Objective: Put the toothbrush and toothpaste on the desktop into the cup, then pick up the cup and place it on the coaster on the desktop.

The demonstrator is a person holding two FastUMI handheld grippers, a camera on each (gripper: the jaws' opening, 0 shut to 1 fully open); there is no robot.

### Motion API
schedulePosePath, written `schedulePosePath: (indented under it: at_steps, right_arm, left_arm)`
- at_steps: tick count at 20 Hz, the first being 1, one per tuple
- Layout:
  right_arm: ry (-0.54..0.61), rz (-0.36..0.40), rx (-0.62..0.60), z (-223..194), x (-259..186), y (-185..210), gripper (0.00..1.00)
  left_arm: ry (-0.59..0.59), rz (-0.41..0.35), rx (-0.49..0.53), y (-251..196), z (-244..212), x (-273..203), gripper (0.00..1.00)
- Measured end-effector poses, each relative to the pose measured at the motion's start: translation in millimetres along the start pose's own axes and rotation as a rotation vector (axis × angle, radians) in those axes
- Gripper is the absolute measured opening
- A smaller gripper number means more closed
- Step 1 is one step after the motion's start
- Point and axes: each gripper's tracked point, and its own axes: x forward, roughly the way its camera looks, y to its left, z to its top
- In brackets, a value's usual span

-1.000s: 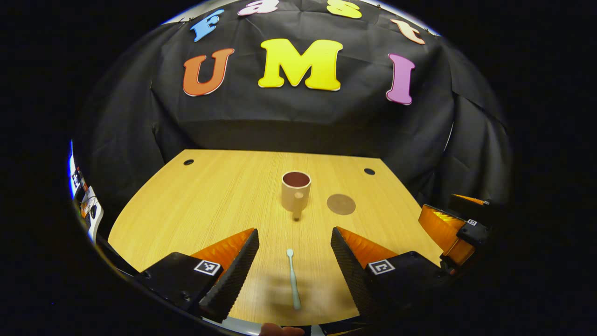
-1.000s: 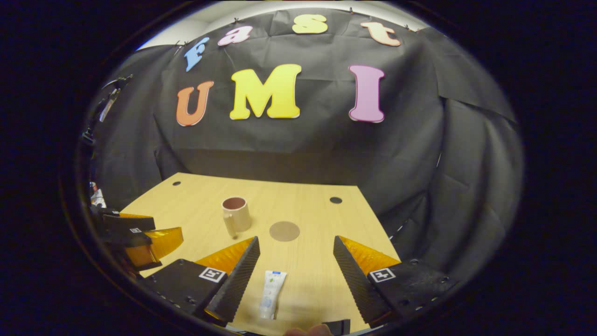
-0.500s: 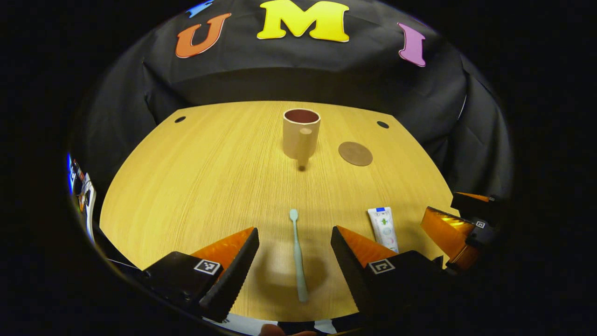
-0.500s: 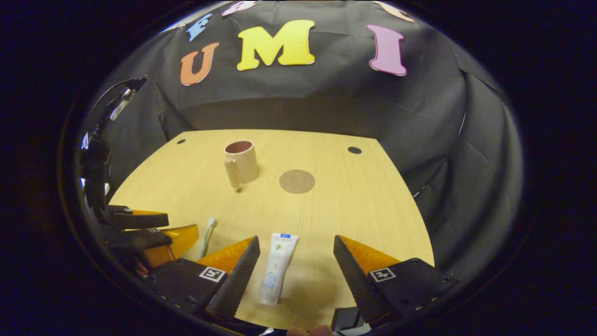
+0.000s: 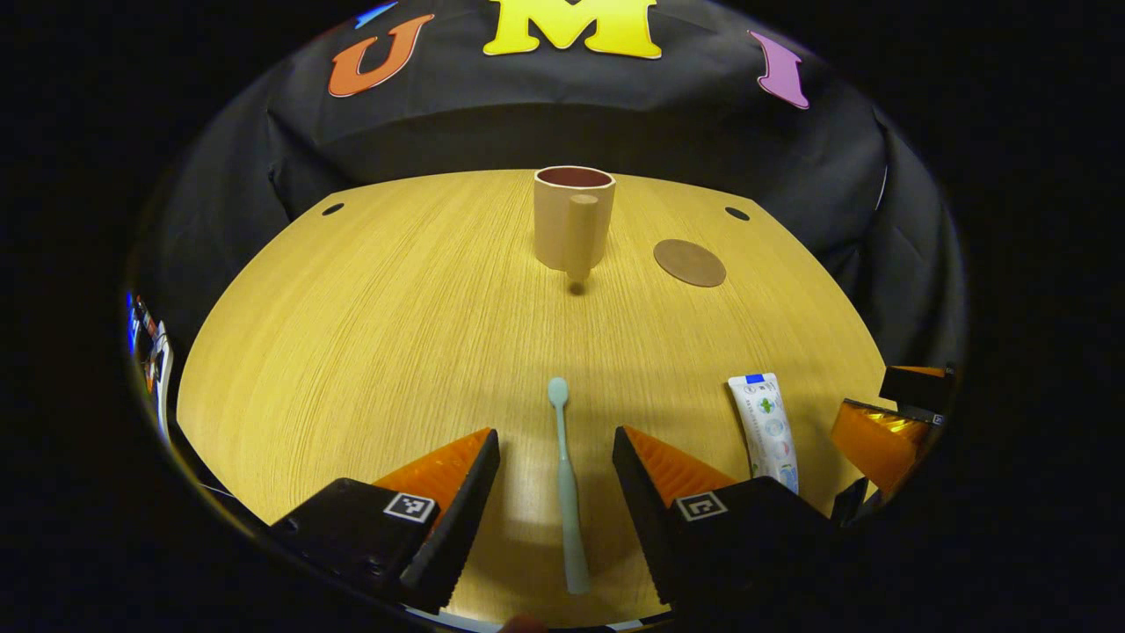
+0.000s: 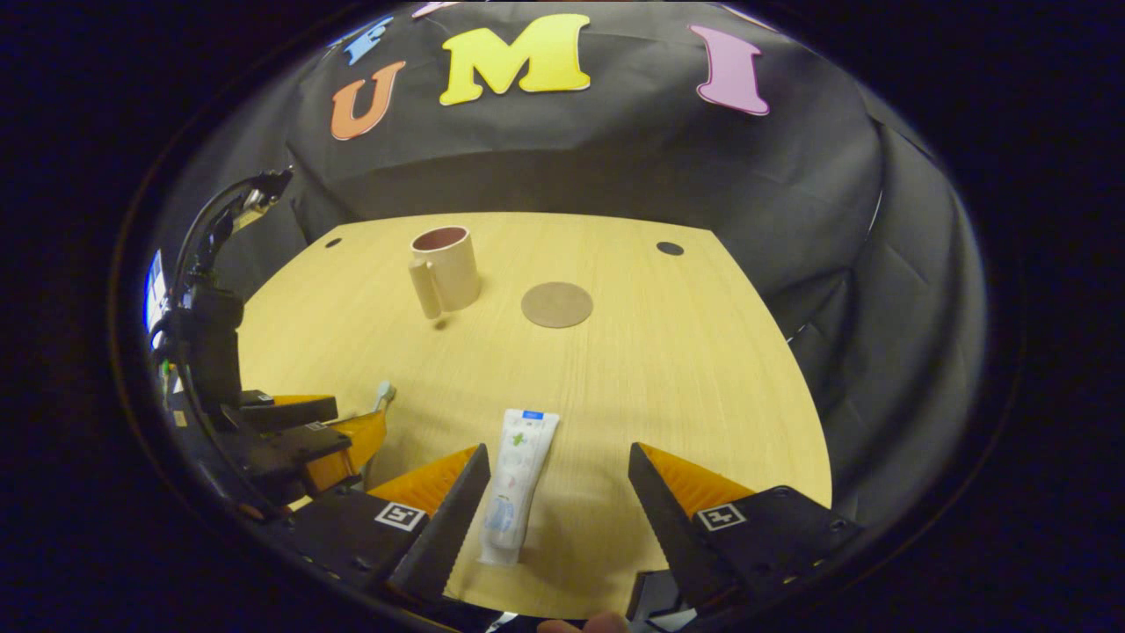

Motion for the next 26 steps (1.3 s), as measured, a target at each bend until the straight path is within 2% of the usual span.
schedulePosePath:
  at_steps: [3, 4, 5, 6, 11, 12, 13, 14, 15, 17, 18, 20, 26]
  right_arm:
    - [0.004, -0.009, -0.003, -5.3, -1.4, -4.1, 0.96]
    - [0.001, -0.012, -0.005, -5.5, -1.4, -4.8, 0.96]
    - [-0.002, -0.016, -0.003, -4.9, -1.4, -5.8, 0.96]
    - [-0.003, -0.016, -0.001, -5.2, -1.9, -5.6, 0.96]
    - [-0.011, -0.028, -0.016, -4.9, -0.8, -8.2, 0.95]
    - [-0.011, -0.029, -0.015, -6.0, -1.2, -8.4, 0.98]
    - [-0.010, -0.030, -0.013, -6.0, -1.6, -8.9, 0.98]
    - [-0.009, -0.032, -0.012, -6.8, -1.0, -10.1, 0.96]
    - [-0.006, -0.032, -0.009, -7.2, -0.3, -10.2, 0.96]
    - [0.001, -0.032, -0.009, -8.1, 0.3, -10.1, 0.96]
    - [0.000, -0.032, -0.011, -8.5, 0.7, -10.5, 0.94]
    - [0.004, -0.028, -0.017, -9.6, 1.0, -9.0, 0.96]
    - [0.022, -0.006, -0.001, -11.9, 5.8, -4.6, 0.96]
  left_arm:
    - [-0.014, 0.012, 0.002, -2.1, -1.4, 8.7, 0.77]
    - [-0.012, 0.016, 0.001, -0.3, 0.0, 8.4, 0.72]
    - [-0.008, 0.019, 0.002, 0.4, -0.8, 10.4, 0.75]
    - [-0.003, 0.019, 0.005, -0.3, -3.0, 11.5, 0.65]
    - [0.043, 0.019, 0.044, -3.5, -12.8, 20.7, 0.50]
    - [0.048, 0.018, 0.054, -3.7, -12.3, 19.9, 0.43]
    - [0.048, 0.008, 0.062, -6.6, -12.7, 23.2, 0.47]
    - [0.055, 0.008, 0.071, -7.5, -13.3, 21.5, 0.29]
    - [0.056, 0.004, 0.079, -7.8, -11.7, 22.0, 0.31]
    - [0.061, 0.026, 0.076, -3.1, -11.0, 19.9, 0.22]
    - [0.060, 0.033, 0.068, -2.4, -10.0, 19.7, 0.13]
    - [0.060, 0.035, 0.056, -3.3, -9.4, 19.6, 0.06]
    - [0.078, 0.019, 0.005, -5.1, 6.8, 15.9, 0.03]
